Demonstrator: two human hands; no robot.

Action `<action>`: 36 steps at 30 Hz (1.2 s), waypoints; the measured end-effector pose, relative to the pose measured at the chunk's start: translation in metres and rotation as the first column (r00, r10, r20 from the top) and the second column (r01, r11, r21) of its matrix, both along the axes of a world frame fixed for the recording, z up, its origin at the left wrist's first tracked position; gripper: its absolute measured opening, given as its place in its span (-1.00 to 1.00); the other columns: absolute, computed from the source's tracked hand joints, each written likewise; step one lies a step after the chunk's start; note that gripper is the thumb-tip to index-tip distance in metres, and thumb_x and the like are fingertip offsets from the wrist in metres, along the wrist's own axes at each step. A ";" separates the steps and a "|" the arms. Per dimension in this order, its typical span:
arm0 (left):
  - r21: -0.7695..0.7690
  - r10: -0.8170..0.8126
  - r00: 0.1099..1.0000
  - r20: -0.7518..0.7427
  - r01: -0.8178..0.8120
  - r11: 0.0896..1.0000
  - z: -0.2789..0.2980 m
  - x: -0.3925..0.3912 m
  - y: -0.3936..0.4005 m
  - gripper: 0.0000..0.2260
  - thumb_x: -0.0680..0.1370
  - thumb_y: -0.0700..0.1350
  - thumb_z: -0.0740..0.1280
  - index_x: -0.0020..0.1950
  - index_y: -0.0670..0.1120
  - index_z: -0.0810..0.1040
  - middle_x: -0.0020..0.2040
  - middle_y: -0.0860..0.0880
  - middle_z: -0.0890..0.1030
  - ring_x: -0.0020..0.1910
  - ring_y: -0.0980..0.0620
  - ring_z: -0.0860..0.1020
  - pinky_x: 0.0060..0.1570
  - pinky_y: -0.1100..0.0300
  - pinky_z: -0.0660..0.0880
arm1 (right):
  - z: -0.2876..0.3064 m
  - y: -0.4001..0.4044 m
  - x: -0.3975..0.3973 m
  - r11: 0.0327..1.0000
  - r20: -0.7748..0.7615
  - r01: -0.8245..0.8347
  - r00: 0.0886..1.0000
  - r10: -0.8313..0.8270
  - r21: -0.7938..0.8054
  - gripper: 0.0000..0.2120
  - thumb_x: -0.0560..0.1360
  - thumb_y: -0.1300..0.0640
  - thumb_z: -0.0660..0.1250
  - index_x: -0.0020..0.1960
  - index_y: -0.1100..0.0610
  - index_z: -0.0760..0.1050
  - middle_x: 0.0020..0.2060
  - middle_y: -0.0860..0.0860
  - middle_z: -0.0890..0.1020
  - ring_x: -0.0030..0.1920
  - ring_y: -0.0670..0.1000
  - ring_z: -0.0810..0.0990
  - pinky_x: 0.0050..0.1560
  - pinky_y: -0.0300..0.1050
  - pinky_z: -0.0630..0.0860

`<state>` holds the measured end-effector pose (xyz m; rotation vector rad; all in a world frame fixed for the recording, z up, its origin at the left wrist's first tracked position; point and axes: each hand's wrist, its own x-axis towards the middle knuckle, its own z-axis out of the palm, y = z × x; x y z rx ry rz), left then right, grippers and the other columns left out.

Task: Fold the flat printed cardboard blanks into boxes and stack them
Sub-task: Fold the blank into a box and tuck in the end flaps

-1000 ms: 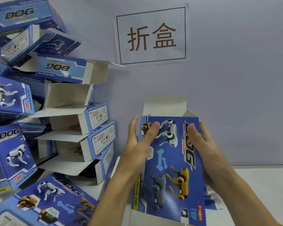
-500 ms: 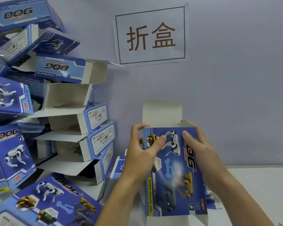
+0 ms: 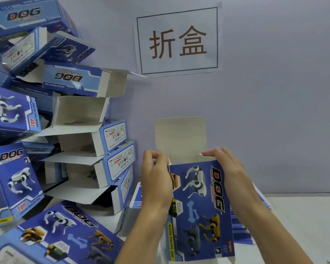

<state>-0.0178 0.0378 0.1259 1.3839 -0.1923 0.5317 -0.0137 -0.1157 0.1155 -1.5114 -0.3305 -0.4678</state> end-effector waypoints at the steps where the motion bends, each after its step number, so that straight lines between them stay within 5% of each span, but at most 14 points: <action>1: 0.017 -0.016 1.000 0.009 0.016 1.000 0.000 -0.001 -0.001 -0.88 0.65 -0.22 0.15 -0.09 -0.11 0.37 -0.29 -0.02 0.42 -0.55 0.24 0.47 -0.58 0.36 0.34 | -0.001 0.001 0.001 0.999 -0.004 0.038 0.999 -0.038 -0.009 -0.76 0.63 -0.08 0.14 -0.12 -0.11 0.53 -0.36 0.05 0.64 -0.36 -0.01 0.65 -0.29 -0.02 0.54; 6: 0.021 -0.071 0.997 -0.026 0.071 0.997 0.001 -0.004 -0.004 -0.85 0.64 -0.21 0.15 0.05 0.06 0.38 -0.36 0.06 0.54 -0.50 0.20 0.53 -0.56 0.33 0.37 | -0.006 0.000 0.007 0.994 -0.108 0.041 0.994 -0.031 0.098 -0.92 0.62 0.02 0.16 0.01 -0.17 0.35 -0.45 0.01 0.63 -0.44 -0.02 0.64 -0.40 -0.09 0.54; 9: 0.029 -0.049 0.998 -0.050 0.051 0.998 0.001 -0.004 -0.005 -0.73 0.63 -0.18 0.15 0.16 0.19 0.40 -0.22 -0.14 0.54 -0.36 0.06 0.55 -0.43 0.20 0.44 | -0.005 -0.002 0.007 0.992 -0.133 0.024 0.991 -0.008 0.122 -0.86 0.61 0.01 0.18 0.09 -0.24 0.37 -0.42 0.01 0.65 -0.42 -0.02 0.66 -0.39 -0.11 0.54; 15: 0.045 -0.037 0.999 -0.017 0.038 0.998 0.002 -0.003 -0.007 -0.70 0.65 -0.17 0.13 0.25 0.17 0.46 0.08 -0.19 0.61 -0.16 -0.06 0.59 -0.21 0.04 0.50 | -0.001 0.000 0.003 0.993 -0.137 -0.028 0.990 0.044 0.115 -0.81 0.61 0.02 0.17 0.15 -0.23 0.43 -0.34 0.06 0.68 -0.39 0.01 0.67 -0.40 -0.11 0.54; 21: 0.034 -0.069 0.995 0.074 0.067 0.997 0.001 -0.002 -0.007 -0.52 0.63 -0.23 0.09 0.17 0.40 0.44 -0.30 -0.11 0.36 -0.48 0.10 0.30 -0.51 0.18 0.27 | -0.001 0.003 0.001 0.992 -0.101 -0.005 0.995 0.018 0.127 -0.70 0.63 0.04 0.13 0.15 -0.40 0.37 -0.39 0.10 0.65 -0.42 0.03 0.65 -0.46 -0.11 0.55; 25: 0.022 -0.022 0.997 0.078 0.021 1.000 0.000 -0.001 -0.004 -0.60 0.61 -0.27 0.10 -0.06 0.25 0.50 -0.25 -0.11 0.40 -0.36 -0.07 0.36 -0.42 0.09 0.30 | -0.001 0.004 0.002 0.985 -0.089 -0.056 0.993 0.071 0.163 -0.71 0.62 0.11 0.14 -0.01 -0.31 0.44 -0.47 0.04 0.60 -0.48 0.01 0.61 -0.51 -0.15 0.50; 28: 0.050 0.046 0.992 0.119 -0.052 0.997 -0.003 0.001 -0.002 -0.71 0.62 -0.28 0.11 -0.17 0.01 0.48 -0.37 0.01 0.42 -0.43 0.01 0.36 -0.51 0.20 0.29 | -0.004 0.005 0.004 0.985 -0.062 -0.051 0.996 0.062 0.162 -0.74 0.63 0.07 0.14 -0.13 -0.17 0.52 -0.38 0.07 0.63 -0.40 0.03 0.65 -0.36 -0.06 0.56; 30: 0.033 0.100 0.986 0.134 -0.106 0.994 -0.004 0.001 -0.001 -0.75 0.63 -0.27 0.10 -0.14 -0.07 0.49 -0.37 0.08 0.48 -0.52 0.18 0.36 -0.59 0.34 0.29 | -0.008 0.004 0.005 0.977 -0.042 -0.077 0.995 0.087 0.197 -0.70 0.63 0.04 0.11 -0.11 -0.07 0.59 -0.27 0.12 0.68 -0.31 0.09 0.67 -0.25 0.01 0.58; 34: -0.075 0.040 0.988 0.152 -0.029 0.997 -0.007 0.000 0.000 -0.74 0.54 0.02 0.14 -0.08 -0.13 0.51 -0.20 -0.03 0.54 -0.41 0.20 0.55 -0.54 0.27 0.43 | -0.009 0.000 0.000 0.930 -0.037 -0.212 0.972 0.234 0.300 -0.61 0.55 -0.11 0.14 0.08 0.10 0.62 -0.09 0.20 0.70 -0.21 0.18 0.67 -0.30 0.01 0.61; 36: -0.053 0.014 0.988 0.156 -0.006 0.999 -0.009 0.002 0.001 -0.72 0.63 0.03 0.18 -0.02 -0.18 0.50 -0.24 0.09 0.54 -0.39 0.27 0.54 -0.50 0.35 0.44 | -0.009 0.000 -0.004 0.927 -0.025 -0.246 0.964 0.264 0.281 -0.57 0.46 -0.21 0.22 0.08 0.07 0.61 -0.09 0.21 0.71 -0.20 0.17 0.69 -0.30 0.00 0.63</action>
